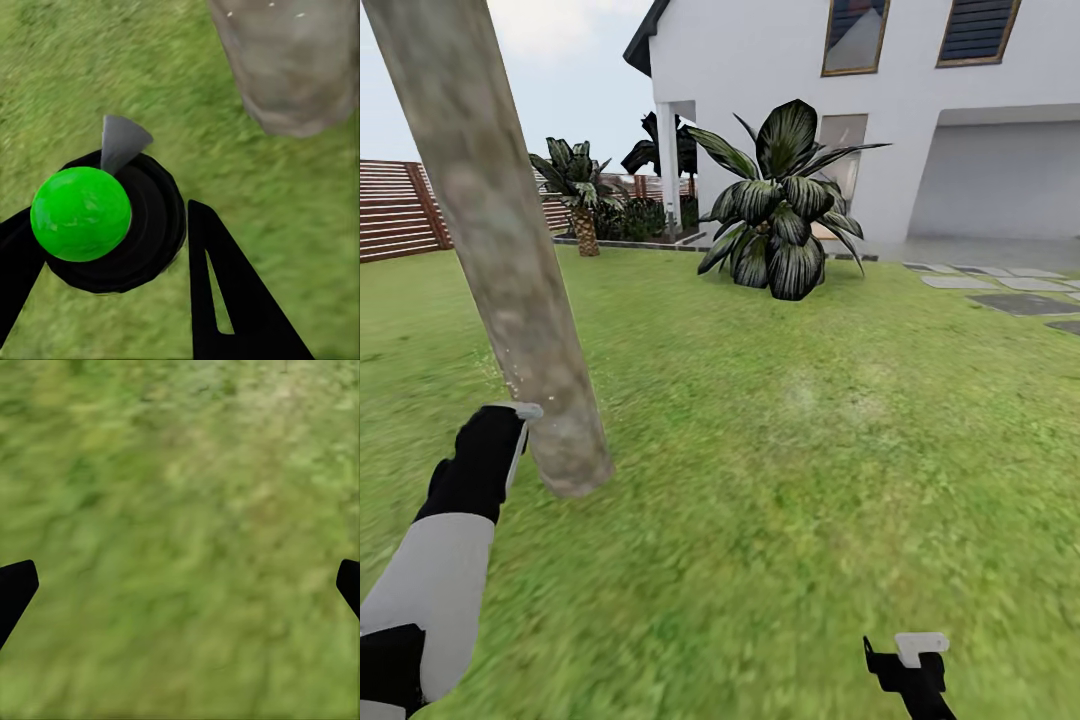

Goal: In the garden, pick up the pesticide atomizer on the floor and spray pesticide onto both trees until each tree trunk is fully covered.

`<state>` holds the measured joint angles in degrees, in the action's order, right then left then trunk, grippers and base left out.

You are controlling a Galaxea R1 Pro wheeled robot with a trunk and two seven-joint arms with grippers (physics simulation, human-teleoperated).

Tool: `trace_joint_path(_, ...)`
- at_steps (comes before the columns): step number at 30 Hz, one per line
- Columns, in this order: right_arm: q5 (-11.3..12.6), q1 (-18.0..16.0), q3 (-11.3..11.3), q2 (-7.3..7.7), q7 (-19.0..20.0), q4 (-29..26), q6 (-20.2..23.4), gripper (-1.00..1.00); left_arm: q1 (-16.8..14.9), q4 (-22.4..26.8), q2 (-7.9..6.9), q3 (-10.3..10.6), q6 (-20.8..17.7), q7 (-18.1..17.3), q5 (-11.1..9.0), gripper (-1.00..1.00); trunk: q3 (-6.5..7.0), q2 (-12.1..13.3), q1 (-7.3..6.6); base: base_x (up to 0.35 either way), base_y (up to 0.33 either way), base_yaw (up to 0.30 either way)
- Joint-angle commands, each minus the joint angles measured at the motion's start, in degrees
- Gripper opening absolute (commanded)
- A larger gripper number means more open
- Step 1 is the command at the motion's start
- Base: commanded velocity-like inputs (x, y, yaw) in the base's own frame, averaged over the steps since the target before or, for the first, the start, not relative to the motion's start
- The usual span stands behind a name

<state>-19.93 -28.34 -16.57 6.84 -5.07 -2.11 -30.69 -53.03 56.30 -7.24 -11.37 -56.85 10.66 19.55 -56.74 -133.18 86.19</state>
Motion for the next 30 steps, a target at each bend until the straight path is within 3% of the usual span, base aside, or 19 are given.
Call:
trace_joint_path(1, -0.61, -0.05, -0.21, 0.01, -0.38, 0.08, -0.16, 1.00, -0.01, 0.03, 0.00, 0.34, -0.19, 0.54, -0.36, -1.00, -0.05, -0.02, -0.01, 0.000, 0.000, 0.000)
trace_joint_path(11, -0.64, -0.05, -0.21, -0.03, -0.38, 0.08, -0.16, 1.00, -0.81, -0.07, 0.02, 0.66, -0.24, 1.01, -0.25, -1.00, -0.05, -0.02, -0.01, 0.000, 0.000, 0.000)
trace_joint_path(19, -0.62, -0.05, -0.21, -0.05, -0.38, 0.08, -0.15, 1.00, -2.60, -3.37, -0.07, 0.71, -0.55, 0.83, -0.31, -1.00, -0.05, -0.02, -0.01, 0.013, 0.000, 0.000)
trace_joint_path(30, -0.63, -0.05, -0.21, -0.07, -0.38, 0.08, -0.13, 1.00, -2.61, -3.24, -0.19, 0.50, -0.31, 0.77, -0.25, -1.00, -0.05, -0.02, -0.01, 0.277, 0.031, 0.000)
